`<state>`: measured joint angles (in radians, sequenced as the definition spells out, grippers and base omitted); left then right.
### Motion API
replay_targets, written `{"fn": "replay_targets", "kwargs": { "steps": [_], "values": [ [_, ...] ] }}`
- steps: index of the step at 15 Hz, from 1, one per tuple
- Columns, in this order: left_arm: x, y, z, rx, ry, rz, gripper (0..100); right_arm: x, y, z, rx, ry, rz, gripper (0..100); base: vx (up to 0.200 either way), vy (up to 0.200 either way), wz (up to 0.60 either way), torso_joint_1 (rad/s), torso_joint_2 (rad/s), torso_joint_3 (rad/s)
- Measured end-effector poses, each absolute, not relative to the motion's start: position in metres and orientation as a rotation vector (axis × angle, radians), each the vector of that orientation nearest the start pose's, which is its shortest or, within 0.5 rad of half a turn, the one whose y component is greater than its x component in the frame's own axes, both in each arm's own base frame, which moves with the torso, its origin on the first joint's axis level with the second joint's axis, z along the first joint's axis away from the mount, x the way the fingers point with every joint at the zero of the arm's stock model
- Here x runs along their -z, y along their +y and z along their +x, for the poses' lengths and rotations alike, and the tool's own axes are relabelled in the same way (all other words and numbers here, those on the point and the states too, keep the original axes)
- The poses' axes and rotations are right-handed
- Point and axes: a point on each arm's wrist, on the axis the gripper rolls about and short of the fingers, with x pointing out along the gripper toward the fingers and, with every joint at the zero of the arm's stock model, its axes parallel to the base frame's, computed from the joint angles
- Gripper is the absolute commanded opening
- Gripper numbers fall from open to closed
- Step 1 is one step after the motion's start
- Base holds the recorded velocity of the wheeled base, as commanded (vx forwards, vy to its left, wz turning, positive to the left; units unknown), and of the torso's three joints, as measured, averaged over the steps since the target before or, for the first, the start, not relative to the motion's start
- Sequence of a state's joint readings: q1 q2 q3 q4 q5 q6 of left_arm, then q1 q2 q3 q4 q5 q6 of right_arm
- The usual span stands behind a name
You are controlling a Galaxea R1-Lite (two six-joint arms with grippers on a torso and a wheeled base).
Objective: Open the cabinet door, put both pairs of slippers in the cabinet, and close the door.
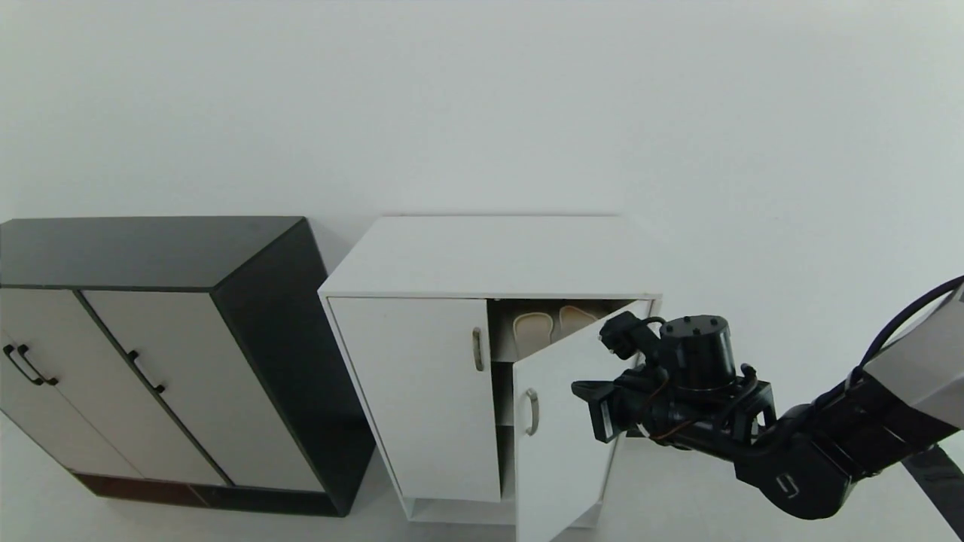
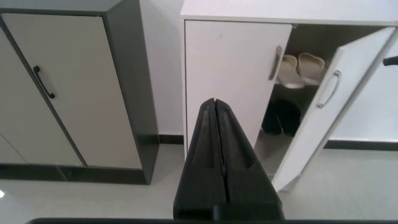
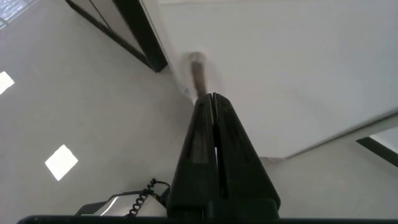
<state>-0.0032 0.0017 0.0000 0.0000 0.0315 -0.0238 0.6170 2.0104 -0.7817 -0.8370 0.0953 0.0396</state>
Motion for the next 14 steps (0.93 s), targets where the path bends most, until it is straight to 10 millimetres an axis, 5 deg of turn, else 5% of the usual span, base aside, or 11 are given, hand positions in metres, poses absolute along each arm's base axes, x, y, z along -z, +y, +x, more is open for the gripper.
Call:
{"fn": "replay_targets", "kwargs": {
  "steps": [8,14],
  "values": [
    [-0.076,0.001,-0.023,-0.029,0.001,-0.024,0,-0.091,0.202,0.281,-0.71,0.387,-0.054,0,0.025,0.0,0.0,0.001,0.0,0.0],
    [-0.076,0.001,-0.023,-0.028,0.001,-0.024,0,-0.083,0.209,0.295,-0.702,0.387,-0.052,0,0.0,0.0,0.0,0.0,0.0,0.0]
  ]
}}
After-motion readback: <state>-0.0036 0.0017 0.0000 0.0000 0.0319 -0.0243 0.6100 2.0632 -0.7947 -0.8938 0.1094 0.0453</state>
